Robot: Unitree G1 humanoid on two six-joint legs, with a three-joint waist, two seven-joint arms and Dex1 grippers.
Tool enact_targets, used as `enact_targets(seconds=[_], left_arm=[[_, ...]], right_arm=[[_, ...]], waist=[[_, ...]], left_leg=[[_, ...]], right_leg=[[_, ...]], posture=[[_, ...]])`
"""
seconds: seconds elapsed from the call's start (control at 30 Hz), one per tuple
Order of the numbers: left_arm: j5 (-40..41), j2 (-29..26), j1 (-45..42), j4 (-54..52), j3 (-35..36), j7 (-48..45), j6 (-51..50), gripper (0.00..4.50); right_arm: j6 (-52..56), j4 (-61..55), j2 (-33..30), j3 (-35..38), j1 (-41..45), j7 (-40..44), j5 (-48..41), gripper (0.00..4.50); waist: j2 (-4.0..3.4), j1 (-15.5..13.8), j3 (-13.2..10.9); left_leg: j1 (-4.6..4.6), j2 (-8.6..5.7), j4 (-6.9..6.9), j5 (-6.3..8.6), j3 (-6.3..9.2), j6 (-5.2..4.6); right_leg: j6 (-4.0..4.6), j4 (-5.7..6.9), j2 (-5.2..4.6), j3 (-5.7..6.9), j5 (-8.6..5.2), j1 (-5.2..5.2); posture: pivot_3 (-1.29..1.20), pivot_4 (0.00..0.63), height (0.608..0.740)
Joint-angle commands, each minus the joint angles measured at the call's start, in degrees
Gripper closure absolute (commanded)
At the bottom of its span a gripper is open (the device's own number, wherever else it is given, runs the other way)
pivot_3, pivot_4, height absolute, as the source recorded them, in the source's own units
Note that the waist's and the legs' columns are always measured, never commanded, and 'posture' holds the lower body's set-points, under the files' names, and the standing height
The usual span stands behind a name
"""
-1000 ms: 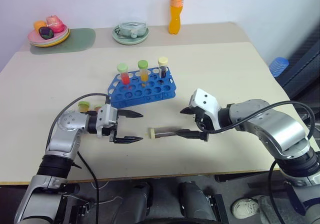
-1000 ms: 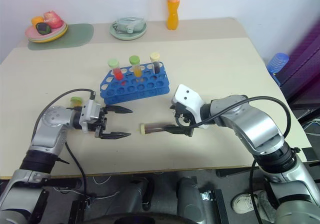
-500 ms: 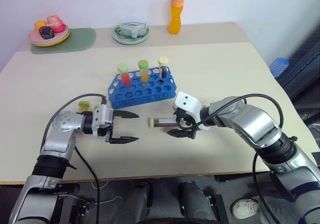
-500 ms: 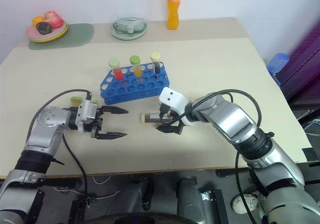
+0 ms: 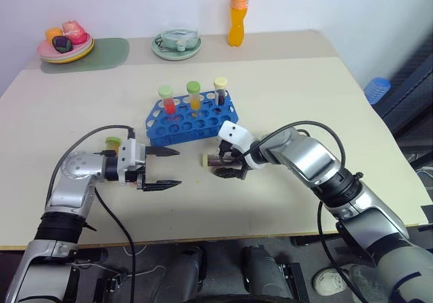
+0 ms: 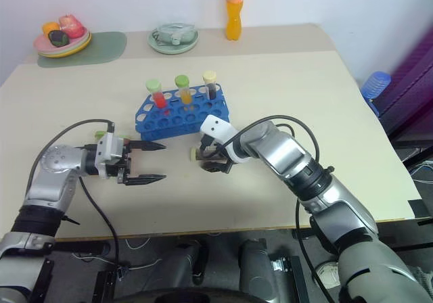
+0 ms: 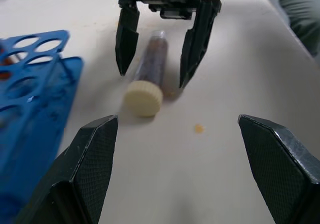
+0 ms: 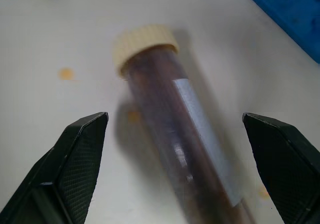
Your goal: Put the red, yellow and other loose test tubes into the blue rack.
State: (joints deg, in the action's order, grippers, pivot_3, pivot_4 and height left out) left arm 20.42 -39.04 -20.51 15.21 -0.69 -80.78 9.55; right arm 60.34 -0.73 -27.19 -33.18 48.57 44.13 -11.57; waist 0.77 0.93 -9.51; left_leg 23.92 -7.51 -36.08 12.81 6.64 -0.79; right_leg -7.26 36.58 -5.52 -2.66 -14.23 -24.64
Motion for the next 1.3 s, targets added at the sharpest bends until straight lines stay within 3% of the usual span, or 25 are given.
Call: enact_targets(seconds=[0.03,0.33,0.43,0.6,0.63,1.07,1.3], left_arm=[[0.1,-1.8,0.3,0.1,2.3,0.4,1.0,0.57],[-0.3,-2.7,-0.1,1.8,2.7,0.7,1.8,0.57],[-0.5,-2.5,-0.3,1.9,2.7,1.1,1.9,0.57],[-0.6,-2.1,-0.5,1.6,2.5,1.6,1.7,0.57],[-0.6,-2.0,-0.6,1.6,2.4,1.7,1.6,0.57],[-0.5,-0.2,-1.9,2.0,2.0,2.2,1.2,0.57],[-0.4,1.0,-2.6,2.6,1.7,1.7,1.0,0.57]], right_arm=[[-1.6,0.8,0.9,-1.4,3.0,0.4,2.6,0.08],[-0.9,1.0,1.3,-6.2,5.8,3.5,6.7,0.08],[-0.6,0.8,1.8,-5.8,5.8,4.0,6.8,0.84],[-1.0,1.0,1.7,-5.4,5.5,4.6,7.4,3.45],[-1.3,0.9,1.3,-5.5,5.4,5.0,7.6,3.71],[-0.6,-1.1,-11.2,-0.7,1.1,10.7,6.3,3.71],[3.8,18.0,-13.5,9.4,3.4,8.9,4.8,3.71]], waist=[[-0.01,0.0,0.0],[-0.01,0.1,0.0],[-0.01,0.1,0.0],[-0.01,0.2,0.0],[-0.01,0.2,0.0],[0.0,-0.3,0.0],[0.0,-0.2,0.0]], left_leg=[[0.0,0.0,0.0,0.0,0.0,0.0],[0.0,0.0,0.0,-0.01,-0.02,0.01],[0.0,0.0,0.0,-0.01,-0.02,0.01],[0.0,0.0,-0.01,-0.01,-0.03,0.02],[0.0,0.0,-0.01,-0.01,-0.03,0.02],[0.0,-0.02,-0.04,-0.01,-0.05,0.01],[-0.01,-0.02,-0.04,-0.01,-0.06,0.01]], right_leg=[[0.0,0.01,0.0,0.0,0.0,0.0],[0.0,0.11,0.0,0.0,0.0,-0.24],[0.0,0.12,0.0,0.01,0.0,-0.25],[0.0,0.21,0.0,0.01,0.0,-0.27],[0.0,0.22,0.0,0.01,0.0,-0.27],[0.0,0.21,-0.04,0.02,0.0,-0.23],[0.0,0.16,-0.05,0.04,0.0,-0.01]], posture=[[0.0,0.15,0.74],[0.0,0.15,0.74],[0.0,0.15,0.74],[0.0,0.15,0.74],[0.0,0.15,0.74],[0.0,0.15,0.74],[0.0,0.15,0.74]])
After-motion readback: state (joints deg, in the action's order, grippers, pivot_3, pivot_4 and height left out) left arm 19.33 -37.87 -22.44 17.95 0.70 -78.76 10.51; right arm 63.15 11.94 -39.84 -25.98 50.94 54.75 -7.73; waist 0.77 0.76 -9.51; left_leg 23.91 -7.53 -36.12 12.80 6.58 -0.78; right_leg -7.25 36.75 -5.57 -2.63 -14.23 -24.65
